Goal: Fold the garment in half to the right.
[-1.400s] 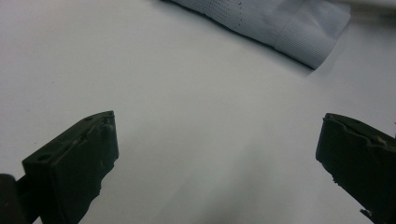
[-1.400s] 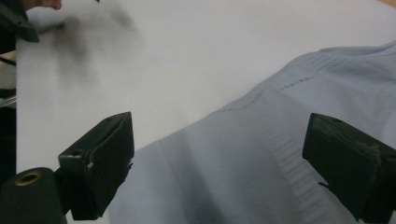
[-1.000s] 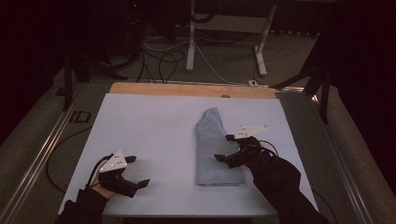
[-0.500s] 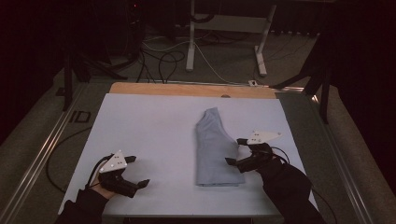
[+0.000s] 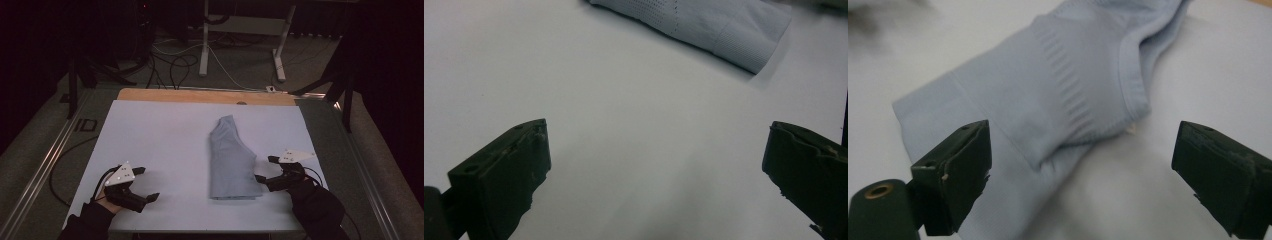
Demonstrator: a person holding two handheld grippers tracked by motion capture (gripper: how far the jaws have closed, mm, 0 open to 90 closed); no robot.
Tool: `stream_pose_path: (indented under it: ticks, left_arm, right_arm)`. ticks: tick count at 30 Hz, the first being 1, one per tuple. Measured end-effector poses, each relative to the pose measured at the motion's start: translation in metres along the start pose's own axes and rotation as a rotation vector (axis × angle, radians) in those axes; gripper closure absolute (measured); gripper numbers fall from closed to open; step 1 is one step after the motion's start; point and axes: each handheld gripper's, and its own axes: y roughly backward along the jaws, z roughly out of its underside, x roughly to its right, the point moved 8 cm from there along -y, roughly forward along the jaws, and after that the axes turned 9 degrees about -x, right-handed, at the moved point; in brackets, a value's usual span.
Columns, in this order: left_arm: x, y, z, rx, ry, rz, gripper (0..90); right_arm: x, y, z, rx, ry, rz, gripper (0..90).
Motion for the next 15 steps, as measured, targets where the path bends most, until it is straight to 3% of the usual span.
stream_pose_path:
  ticks: [6, 15]
  left_arm:
    - [-0.002, 0.003, 0.006, -0.013, 0.001, -0.022, 0.4]
    - [-0.014, 0.013, 0.019, -0.011, 0.043, -0.069, 0.4]
  right_arm:
    - [0.002, 0.0, 0.015, 0.0, -0.027, 0.022, 9.2]
    - [-0.006, -0.005, 0.038, -0.017, -0.059, 0.017, 9.2]
